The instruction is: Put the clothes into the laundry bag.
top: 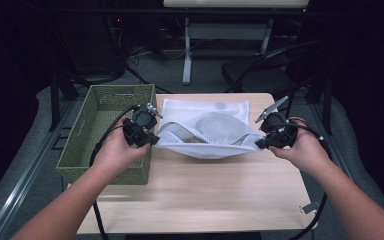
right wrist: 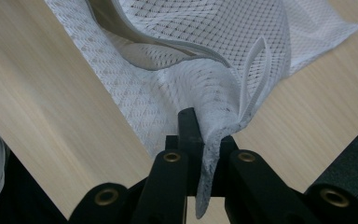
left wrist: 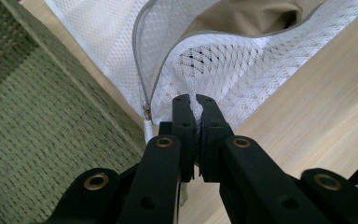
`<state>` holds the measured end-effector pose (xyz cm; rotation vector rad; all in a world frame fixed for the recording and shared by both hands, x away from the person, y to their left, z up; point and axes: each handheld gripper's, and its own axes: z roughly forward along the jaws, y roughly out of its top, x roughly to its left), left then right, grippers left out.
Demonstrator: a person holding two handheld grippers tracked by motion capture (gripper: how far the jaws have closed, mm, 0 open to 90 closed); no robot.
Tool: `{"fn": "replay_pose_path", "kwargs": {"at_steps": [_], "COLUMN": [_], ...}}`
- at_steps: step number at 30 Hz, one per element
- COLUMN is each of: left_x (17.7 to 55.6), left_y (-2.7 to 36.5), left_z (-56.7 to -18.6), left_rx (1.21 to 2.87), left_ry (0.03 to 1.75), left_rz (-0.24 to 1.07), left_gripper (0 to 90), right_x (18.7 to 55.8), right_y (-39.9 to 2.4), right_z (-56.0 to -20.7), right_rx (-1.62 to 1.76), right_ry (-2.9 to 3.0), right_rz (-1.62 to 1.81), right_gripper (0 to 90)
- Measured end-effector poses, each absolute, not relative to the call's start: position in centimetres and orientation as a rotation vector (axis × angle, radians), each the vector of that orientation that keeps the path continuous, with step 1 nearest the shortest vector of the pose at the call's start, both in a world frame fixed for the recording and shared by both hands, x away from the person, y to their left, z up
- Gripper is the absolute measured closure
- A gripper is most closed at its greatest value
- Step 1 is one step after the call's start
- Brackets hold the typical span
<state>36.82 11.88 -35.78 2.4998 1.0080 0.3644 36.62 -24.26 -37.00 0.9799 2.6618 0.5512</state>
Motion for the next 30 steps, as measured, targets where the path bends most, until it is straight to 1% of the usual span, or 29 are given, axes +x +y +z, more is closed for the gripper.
{"fn": "replay_pose_path", "kwargs": {"at_steps": [5, 15, 30], "left_x": [37.2, 38.1, 39.8], "left_y": [11.8, 11.9, 12.0], "left_z": [-34.3, -31.7, -29.9], "left_rx": [2.491, 2.468, 2.457], "left_ry": [0.999, 1.003, 1.034], "left_rz": [0.379, 0.416, 0.453], "left_gripper": [87.6, 87.6, 87.6], "right_x": [37.5, 38.0, 39.5], "right_y": [-24.5, -24.5, -23.8], "right_z": [-35.7, -33.3, -30.9], "right_rx": [0.994, 0.985, 0.970], "right_ry": [2.630, 2.592, 2.571], "right_rz": [0.569, 0.565, 0.528], "right_gripper": [88.4, 88.4, 88.4]}}
